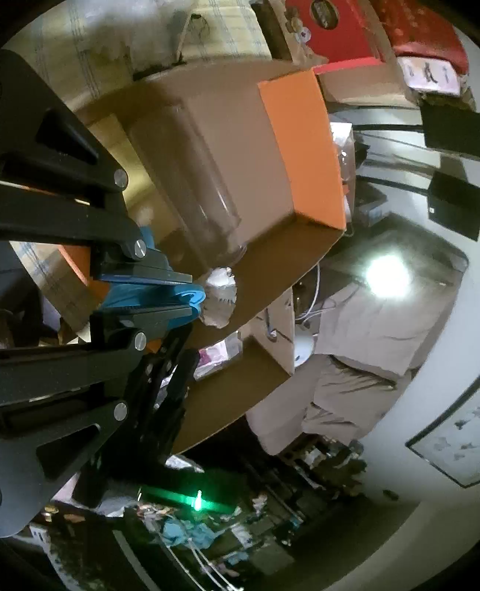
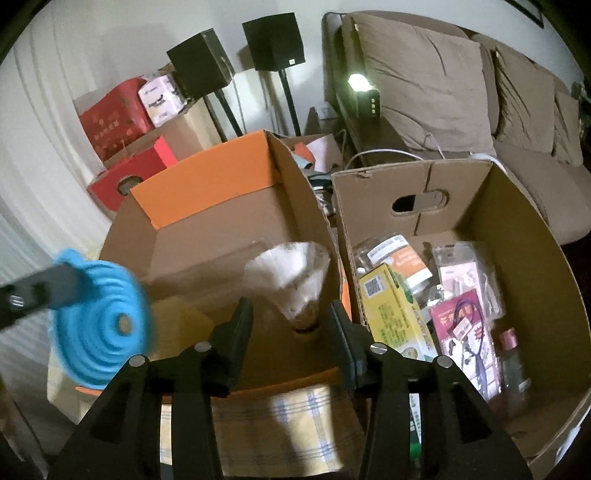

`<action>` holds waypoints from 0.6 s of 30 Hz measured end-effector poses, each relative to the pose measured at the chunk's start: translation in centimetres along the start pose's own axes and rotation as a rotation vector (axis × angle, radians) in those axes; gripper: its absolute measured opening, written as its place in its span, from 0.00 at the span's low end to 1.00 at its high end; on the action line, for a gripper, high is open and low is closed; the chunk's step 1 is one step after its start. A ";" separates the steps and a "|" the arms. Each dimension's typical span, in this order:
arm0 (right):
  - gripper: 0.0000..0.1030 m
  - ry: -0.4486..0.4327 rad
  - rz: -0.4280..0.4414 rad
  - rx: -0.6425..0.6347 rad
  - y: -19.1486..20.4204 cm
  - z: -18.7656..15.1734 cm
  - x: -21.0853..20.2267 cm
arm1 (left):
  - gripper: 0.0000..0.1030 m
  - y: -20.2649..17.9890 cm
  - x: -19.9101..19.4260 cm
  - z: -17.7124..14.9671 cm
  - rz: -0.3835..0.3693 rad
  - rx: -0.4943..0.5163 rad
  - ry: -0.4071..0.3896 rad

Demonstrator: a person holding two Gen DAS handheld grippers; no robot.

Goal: Organize objects
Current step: 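Lower shuttlecock and blue funnel into the box and open both grippers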

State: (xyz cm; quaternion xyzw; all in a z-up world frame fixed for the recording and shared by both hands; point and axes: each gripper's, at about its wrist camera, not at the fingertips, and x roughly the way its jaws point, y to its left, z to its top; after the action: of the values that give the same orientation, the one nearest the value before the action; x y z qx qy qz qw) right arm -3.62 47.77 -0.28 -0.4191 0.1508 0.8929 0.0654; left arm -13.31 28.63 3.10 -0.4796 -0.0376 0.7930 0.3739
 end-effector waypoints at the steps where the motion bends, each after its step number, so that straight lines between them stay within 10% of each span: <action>1: 0.42 -0.005 0.005 0.005 0.0 0.0 -0.4 | 0.08 -0.1 0.4 0.0 0.001 0.002 0.004; 18: 0.49 -0.082 0.001 0.042 -0.4 -0.4 -4.7 | 0.22 -2.3 4.5 0.2 -0.006 0.019 0.053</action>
State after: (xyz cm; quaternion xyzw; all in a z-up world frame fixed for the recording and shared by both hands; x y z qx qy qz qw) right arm -0.25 48.12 3.00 -0.3808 0.1670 0.9060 0.0796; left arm -13.40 33.21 0.86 -0.4966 -0.0216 0.7793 0.3815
